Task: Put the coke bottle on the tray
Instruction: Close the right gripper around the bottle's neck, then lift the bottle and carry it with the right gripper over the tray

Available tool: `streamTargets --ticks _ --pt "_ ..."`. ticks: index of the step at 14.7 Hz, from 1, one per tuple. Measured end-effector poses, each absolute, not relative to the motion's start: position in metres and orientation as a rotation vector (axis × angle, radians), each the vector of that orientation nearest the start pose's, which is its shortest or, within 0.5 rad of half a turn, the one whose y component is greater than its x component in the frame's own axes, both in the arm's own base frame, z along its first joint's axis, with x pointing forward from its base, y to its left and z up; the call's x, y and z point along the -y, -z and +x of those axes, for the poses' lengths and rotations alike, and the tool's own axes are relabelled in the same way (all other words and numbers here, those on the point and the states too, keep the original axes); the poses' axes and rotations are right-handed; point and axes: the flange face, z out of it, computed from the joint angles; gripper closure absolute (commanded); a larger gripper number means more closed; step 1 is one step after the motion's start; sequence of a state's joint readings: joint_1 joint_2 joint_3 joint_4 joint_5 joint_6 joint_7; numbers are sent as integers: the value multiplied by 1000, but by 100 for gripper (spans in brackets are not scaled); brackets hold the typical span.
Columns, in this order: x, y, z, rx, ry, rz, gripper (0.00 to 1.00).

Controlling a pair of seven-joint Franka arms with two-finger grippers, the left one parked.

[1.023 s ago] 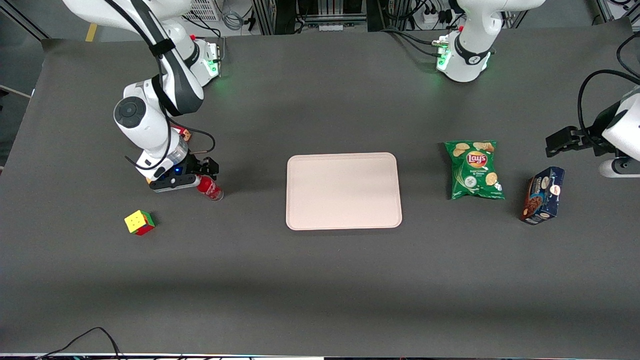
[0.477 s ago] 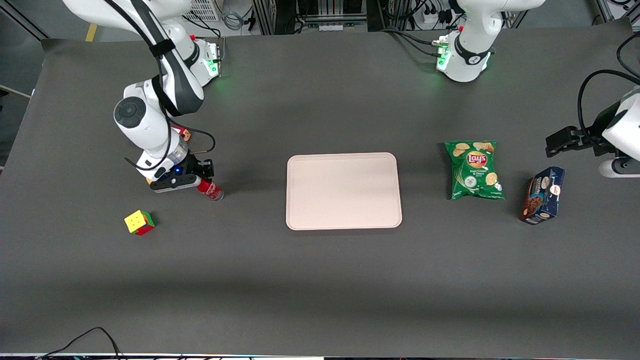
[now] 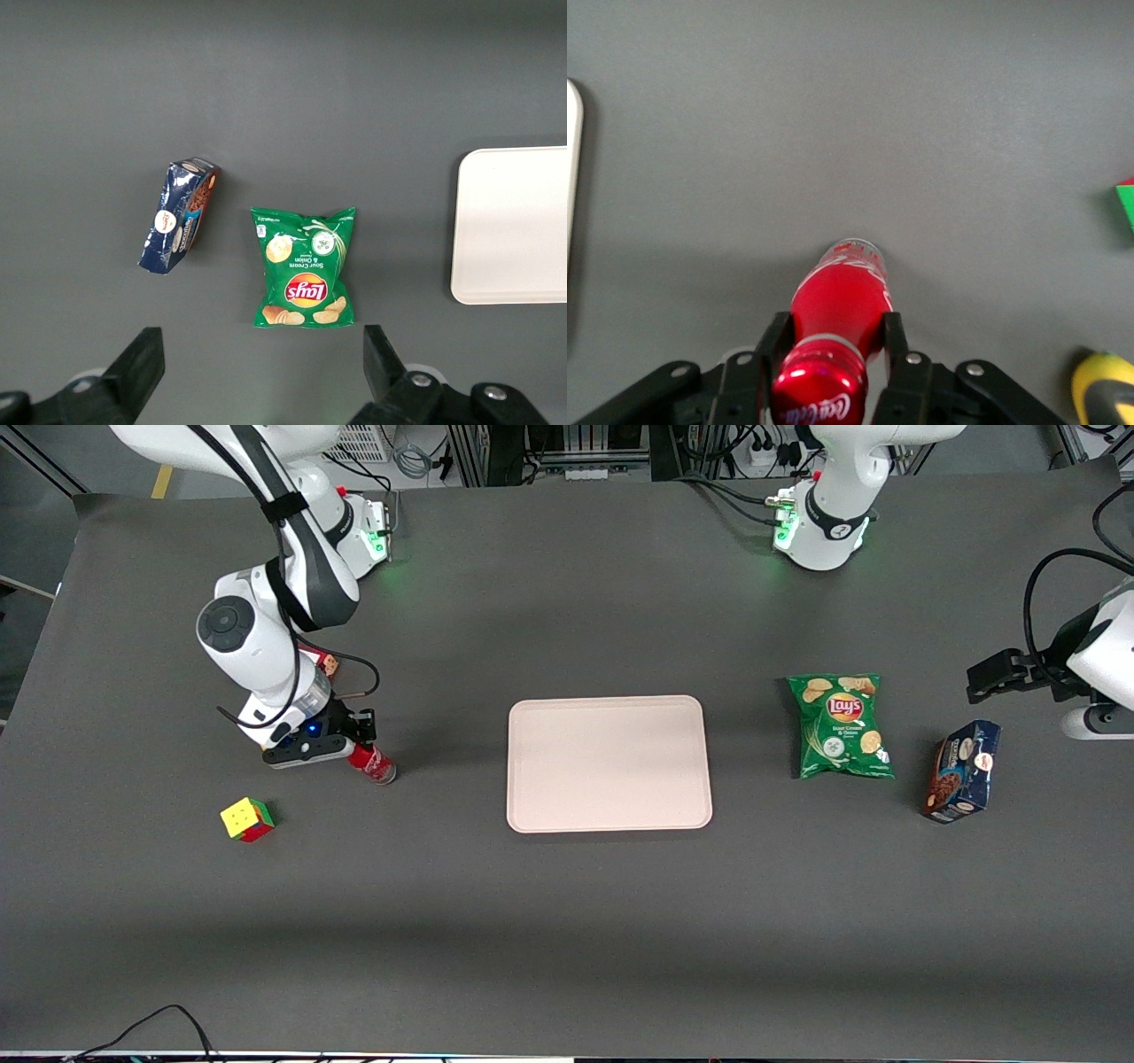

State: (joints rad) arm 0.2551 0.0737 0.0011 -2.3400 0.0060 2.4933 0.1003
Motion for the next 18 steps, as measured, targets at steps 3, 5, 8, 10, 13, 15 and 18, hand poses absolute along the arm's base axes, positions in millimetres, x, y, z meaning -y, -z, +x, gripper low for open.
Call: streamTargets --ticks 3,5,8,10,13,15,18 --pt "-140 -397 532 244 -23 -3129 100" --pt "-144 -477 541 236 -80 -3117 100" --pt "-154 -563 538 251 -74 -3070 100" --pt "-163 -560 538 272 -81 -3066 100" --pt "-215 -554 526 266 -94 -3069 100" --pt "-264 -553 509 175 -69 -3074 100" --pt "-333 -541 488 -30 -16 -3049 100"
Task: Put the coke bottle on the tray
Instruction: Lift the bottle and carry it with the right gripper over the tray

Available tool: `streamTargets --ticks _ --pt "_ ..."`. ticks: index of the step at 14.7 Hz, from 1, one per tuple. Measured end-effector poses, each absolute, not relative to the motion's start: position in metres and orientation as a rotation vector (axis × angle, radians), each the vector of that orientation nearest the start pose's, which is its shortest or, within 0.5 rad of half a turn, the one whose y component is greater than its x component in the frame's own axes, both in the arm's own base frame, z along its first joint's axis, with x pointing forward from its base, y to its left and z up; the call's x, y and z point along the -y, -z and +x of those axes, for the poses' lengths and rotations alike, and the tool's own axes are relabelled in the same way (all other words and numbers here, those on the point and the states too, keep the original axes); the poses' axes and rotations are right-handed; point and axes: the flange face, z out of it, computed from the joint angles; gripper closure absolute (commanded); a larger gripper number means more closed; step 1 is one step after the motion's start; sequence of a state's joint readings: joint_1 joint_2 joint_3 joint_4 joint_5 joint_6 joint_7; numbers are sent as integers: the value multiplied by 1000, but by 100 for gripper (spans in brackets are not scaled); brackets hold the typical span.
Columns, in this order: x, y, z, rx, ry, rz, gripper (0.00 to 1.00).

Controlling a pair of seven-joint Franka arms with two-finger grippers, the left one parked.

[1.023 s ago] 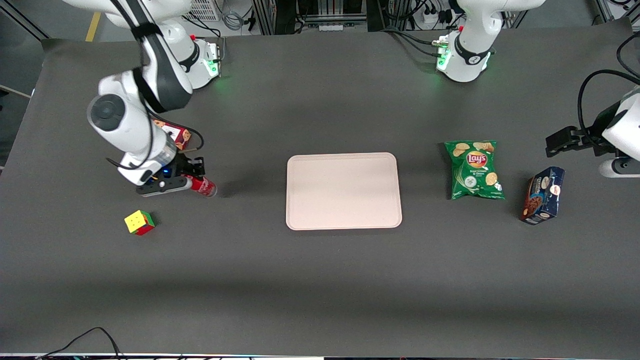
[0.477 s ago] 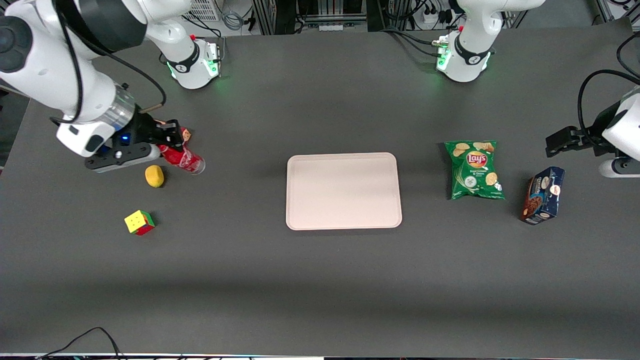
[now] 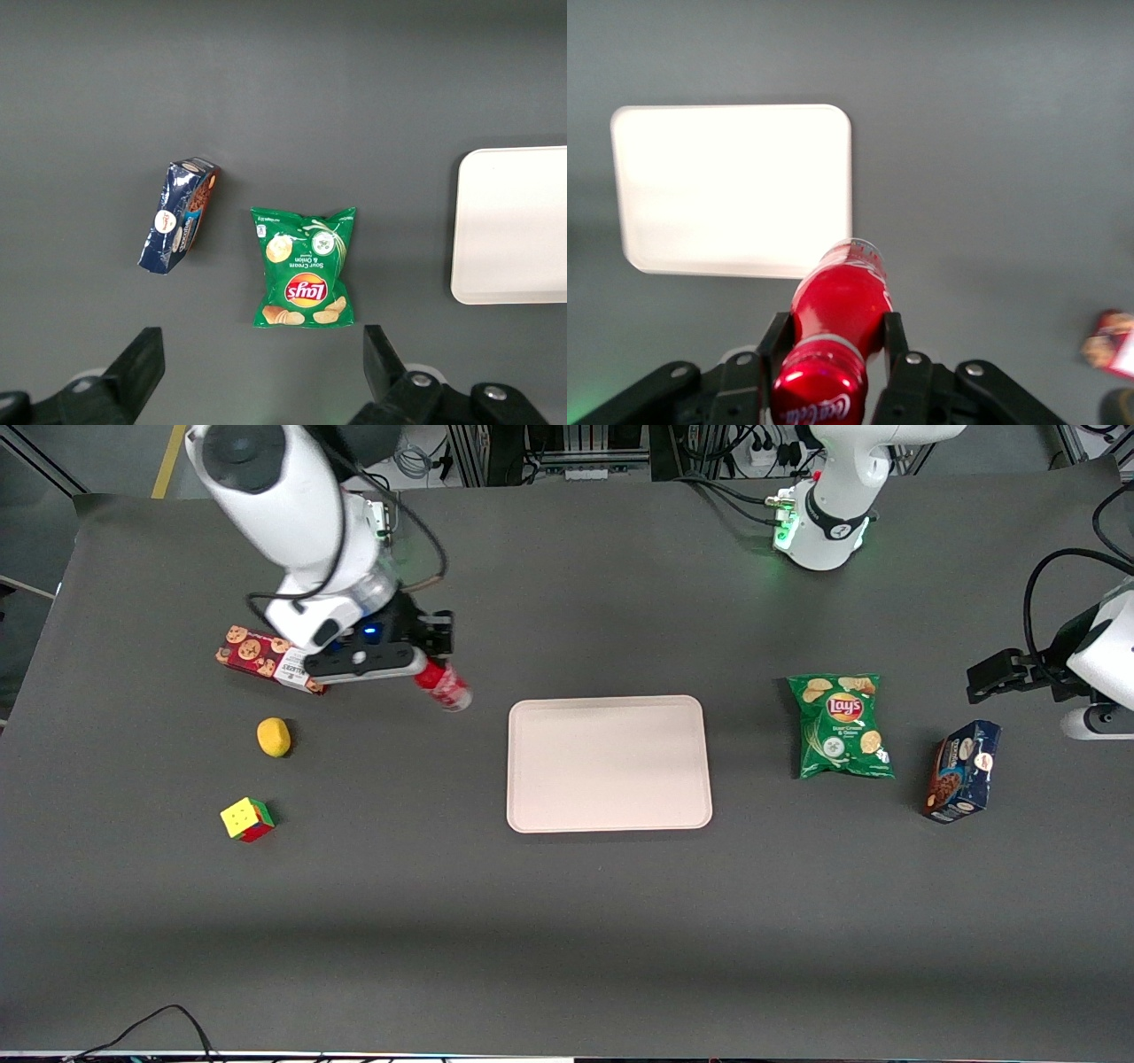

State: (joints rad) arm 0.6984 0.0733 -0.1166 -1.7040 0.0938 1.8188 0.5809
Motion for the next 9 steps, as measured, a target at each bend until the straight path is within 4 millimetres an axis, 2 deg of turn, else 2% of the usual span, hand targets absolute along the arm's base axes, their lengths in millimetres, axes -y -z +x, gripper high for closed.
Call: streamTargets --ticks 2,4,9 --pt "-369 -521 483 -118 15 -3030 100" --pt "-396 -489 485 -133 25 -3026 100" --pt "-421 -386 509 -146 12 -3061 100"
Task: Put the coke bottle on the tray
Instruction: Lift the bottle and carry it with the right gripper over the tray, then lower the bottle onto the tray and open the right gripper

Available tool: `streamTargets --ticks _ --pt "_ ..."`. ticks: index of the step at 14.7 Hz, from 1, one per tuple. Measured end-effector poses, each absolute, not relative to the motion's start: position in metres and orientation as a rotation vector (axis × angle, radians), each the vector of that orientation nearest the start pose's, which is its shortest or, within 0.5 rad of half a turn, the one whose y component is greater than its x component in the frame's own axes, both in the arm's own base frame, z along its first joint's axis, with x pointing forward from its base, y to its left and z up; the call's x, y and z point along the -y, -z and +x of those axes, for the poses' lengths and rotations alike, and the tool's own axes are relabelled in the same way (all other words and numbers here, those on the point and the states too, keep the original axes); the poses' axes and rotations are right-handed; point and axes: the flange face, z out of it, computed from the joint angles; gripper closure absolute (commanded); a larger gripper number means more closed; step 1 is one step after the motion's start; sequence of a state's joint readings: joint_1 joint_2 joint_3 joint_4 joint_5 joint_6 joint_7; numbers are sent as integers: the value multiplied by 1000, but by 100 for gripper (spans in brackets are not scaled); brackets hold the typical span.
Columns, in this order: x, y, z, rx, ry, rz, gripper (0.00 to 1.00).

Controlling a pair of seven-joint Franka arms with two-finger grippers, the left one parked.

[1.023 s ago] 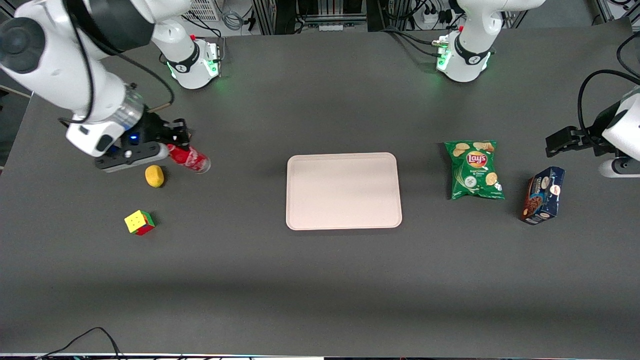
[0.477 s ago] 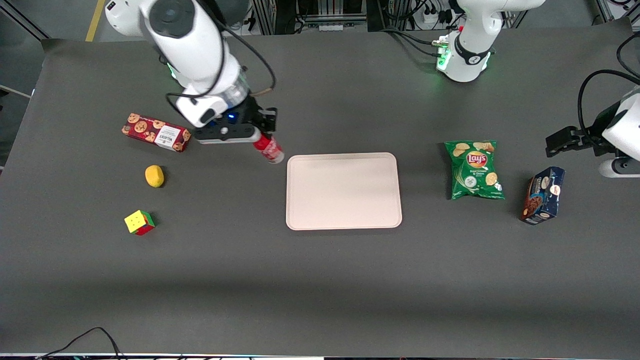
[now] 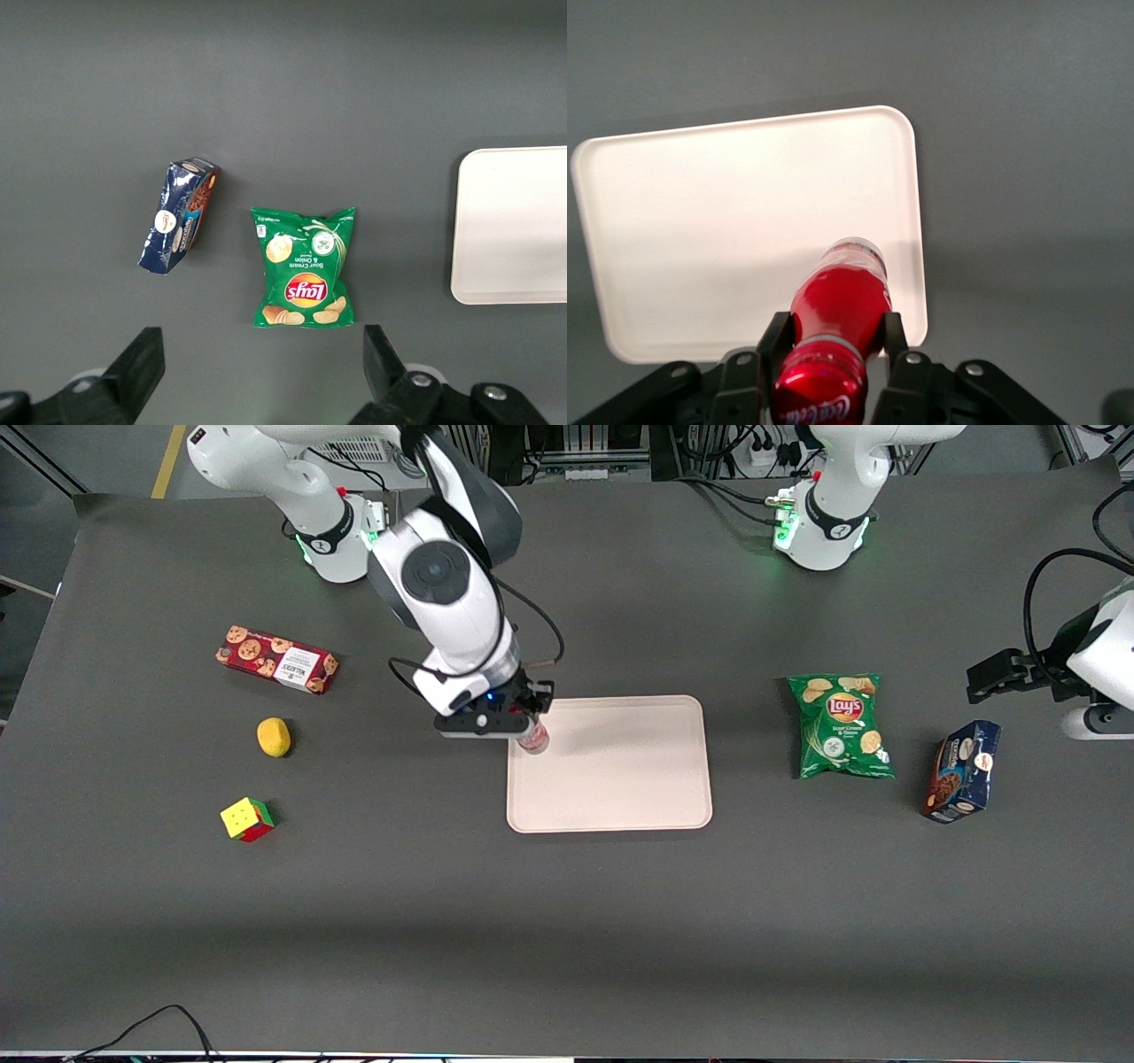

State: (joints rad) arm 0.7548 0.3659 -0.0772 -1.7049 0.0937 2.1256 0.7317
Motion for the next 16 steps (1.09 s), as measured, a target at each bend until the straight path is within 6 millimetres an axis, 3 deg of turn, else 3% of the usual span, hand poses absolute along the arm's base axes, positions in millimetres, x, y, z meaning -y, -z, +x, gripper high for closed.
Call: streamTargets --ticks 3,11,12,13,14,16 --pt "-423 -345 515 -147 -5 -3091 100" --pt "-423 -299 525 -149 5 -3114 99" --pt "-423 -297 525 -149 8 -3113 77" --pt "-423 -296 525 -149 8 -3113 42" --pt "-423 -297 526 -149 9 -3113 0" --pt "-423 -296 526 -150 9 -3113 0"
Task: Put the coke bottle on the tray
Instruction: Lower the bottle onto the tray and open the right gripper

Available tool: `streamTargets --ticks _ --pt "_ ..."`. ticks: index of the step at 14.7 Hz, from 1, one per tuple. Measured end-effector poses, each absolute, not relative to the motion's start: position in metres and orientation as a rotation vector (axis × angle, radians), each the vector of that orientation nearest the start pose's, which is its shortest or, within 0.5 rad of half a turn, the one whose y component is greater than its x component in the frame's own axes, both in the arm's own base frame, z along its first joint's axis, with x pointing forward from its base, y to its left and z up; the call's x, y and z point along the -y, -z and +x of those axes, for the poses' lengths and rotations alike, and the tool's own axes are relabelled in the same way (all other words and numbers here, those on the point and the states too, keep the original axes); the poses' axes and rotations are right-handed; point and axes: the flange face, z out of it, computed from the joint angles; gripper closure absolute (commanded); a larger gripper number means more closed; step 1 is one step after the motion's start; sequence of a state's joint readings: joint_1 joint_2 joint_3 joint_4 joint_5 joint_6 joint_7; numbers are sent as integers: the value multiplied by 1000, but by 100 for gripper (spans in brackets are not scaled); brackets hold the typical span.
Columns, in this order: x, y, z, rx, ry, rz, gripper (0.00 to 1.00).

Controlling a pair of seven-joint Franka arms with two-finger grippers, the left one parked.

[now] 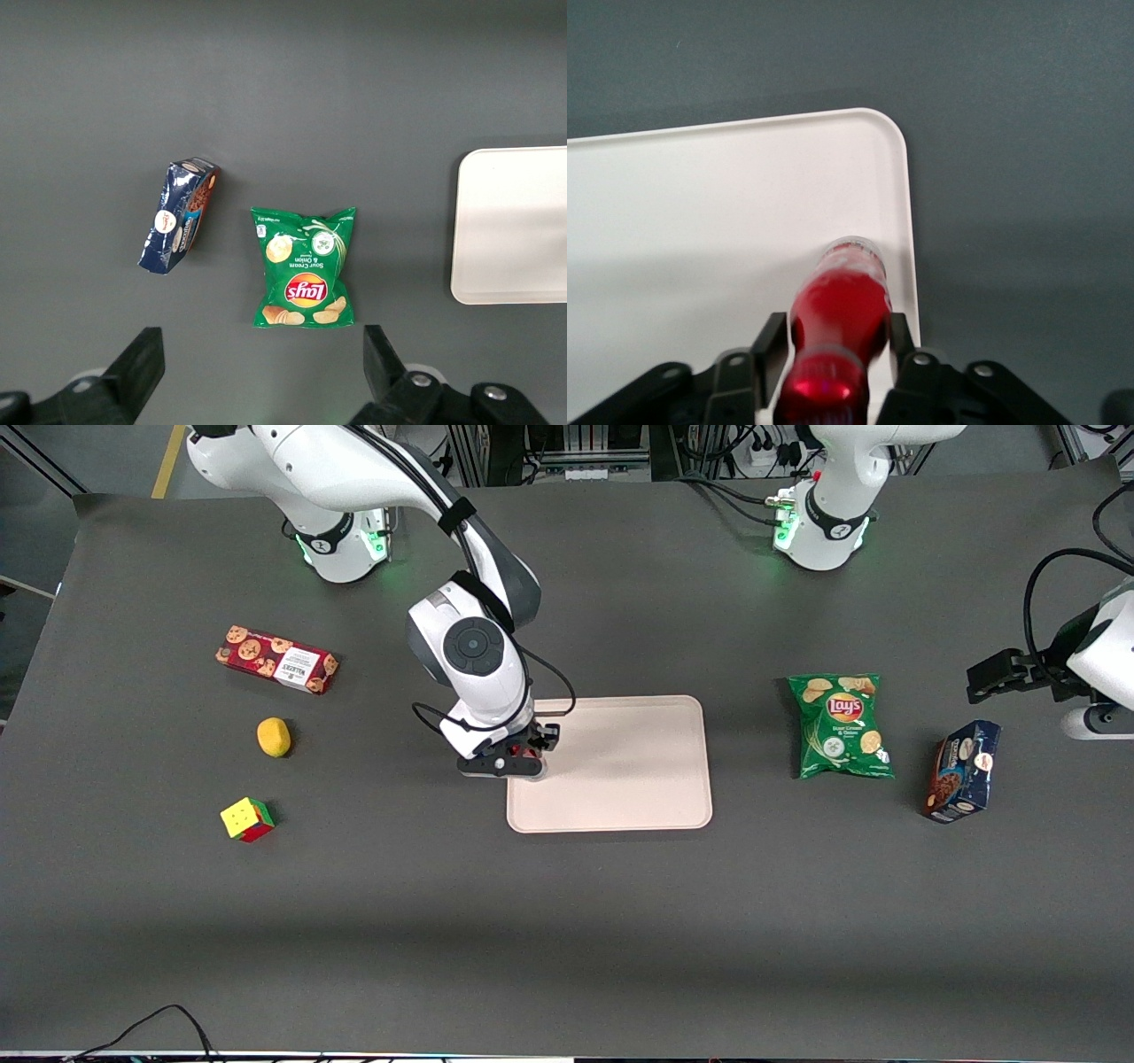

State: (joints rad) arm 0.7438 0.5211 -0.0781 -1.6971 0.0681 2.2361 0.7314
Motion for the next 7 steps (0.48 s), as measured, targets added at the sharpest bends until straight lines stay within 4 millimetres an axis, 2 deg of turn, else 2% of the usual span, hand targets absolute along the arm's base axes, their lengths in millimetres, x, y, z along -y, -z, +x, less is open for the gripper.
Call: streamTargets --ticks 7 --pt "-427 -305 532 -147 36 -3099 0"
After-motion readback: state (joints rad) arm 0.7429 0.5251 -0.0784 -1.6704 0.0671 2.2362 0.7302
